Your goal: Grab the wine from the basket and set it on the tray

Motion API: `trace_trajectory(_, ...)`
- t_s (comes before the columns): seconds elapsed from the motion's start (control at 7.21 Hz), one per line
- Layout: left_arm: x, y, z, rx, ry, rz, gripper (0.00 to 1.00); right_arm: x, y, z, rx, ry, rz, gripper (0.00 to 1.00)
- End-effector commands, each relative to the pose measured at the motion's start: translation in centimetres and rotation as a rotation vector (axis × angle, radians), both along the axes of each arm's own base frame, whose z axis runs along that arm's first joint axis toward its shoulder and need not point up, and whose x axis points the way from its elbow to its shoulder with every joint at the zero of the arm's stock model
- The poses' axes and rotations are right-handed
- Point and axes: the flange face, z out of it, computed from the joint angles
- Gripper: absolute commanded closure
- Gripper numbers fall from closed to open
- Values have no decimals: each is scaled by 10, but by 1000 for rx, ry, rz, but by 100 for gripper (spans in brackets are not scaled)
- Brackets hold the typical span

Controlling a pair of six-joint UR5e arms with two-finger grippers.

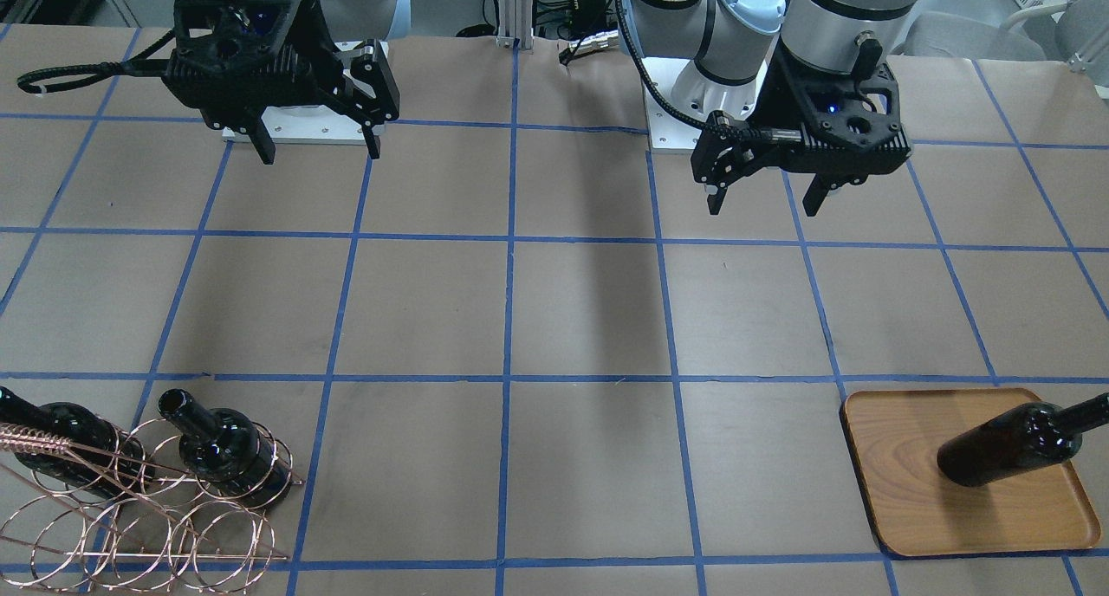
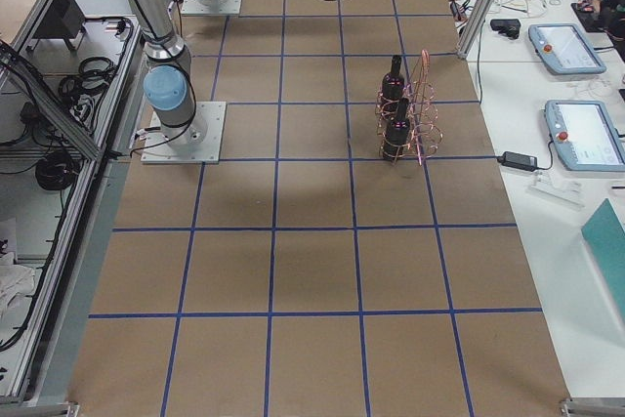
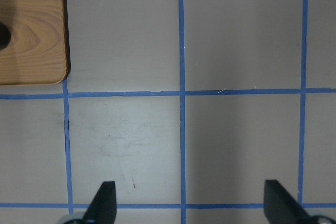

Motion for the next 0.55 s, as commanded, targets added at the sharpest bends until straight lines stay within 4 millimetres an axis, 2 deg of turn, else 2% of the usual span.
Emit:
trace_trajectory(0.0,0,16,7,34,-3,6,0,0,0,0,0,0,0,0)
trace_trajectory(0.42,1,16,4,46,-1,3,0,0,0,0,0,0,0,0)
